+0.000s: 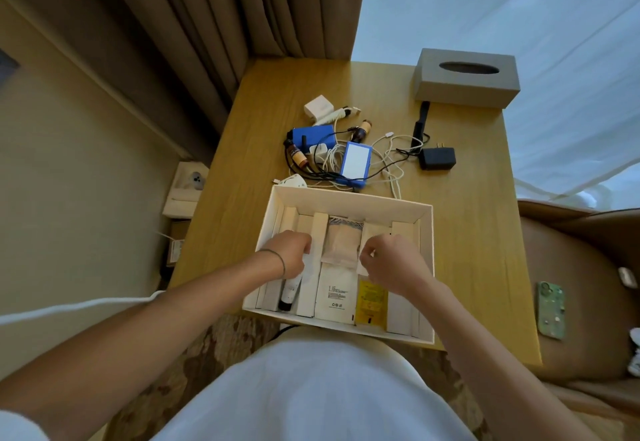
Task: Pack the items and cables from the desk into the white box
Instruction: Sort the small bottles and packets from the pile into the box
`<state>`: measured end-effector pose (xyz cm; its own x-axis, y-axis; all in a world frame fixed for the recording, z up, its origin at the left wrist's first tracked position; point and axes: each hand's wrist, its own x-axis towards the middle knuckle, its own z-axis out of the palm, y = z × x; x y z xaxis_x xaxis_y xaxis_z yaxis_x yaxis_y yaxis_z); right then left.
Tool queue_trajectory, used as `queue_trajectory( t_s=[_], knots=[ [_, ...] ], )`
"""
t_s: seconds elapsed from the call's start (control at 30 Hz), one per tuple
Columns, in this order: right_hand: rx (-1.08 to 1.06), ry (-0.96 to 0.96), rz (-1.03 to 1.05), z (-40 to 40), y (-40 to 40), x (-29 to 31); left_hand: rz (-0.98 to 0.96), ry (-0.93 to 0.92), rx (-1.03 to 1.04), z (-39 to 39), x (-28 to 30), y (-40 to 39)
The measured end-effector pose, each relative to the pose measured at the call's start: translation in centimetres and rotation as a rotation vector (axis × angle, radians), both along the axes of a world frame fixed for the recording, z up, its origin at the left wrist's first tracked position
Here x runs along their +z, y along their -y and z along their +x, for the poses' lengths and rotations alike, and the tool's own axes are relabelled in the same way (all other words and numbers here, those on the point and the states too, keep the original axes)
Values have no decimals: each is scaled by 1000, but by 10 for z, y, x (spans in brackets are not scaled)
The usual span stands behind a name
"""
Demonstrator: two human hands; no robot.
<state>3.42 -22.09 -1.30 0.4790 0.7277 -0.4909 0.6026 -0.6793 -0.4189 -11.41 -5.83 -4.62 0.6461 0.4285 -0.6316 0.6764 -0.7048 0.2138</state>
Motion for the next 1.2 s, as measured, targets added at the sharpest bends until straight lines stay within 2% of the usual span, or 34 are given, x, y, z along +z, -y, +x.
queue_trajectory(
  t_s=[0.07,0.13,0.33,0.4,0.47,0.6,0.67,0.87,1.2],
  knots=[
    [21,4,27,4,-6,2,178,30,-132,-3,-1,3],
    [40,13,59,10,-16,7,262,29,-208,-4,-2,6],
    [98,-4,183,29,-63,30,324,-28,-267,-2,3,10],
    [70,-2,219,33,-82,36,328,8,-254,1,9,9],
    [38,-2,252,36,-102,42,329,150,-209,4,21,4],
    [34,33,267,41,-150,41,267,586,-31,11,58,-22],
    [48,60,232,42,-177,34,236,673,79,13,71,-41],
    [121,248,104,39,-252,1,104,629,311,21,72,-102],
    [270,467,-117,32,-299,-33,57,576,336,19,49,-148]
  ],
)
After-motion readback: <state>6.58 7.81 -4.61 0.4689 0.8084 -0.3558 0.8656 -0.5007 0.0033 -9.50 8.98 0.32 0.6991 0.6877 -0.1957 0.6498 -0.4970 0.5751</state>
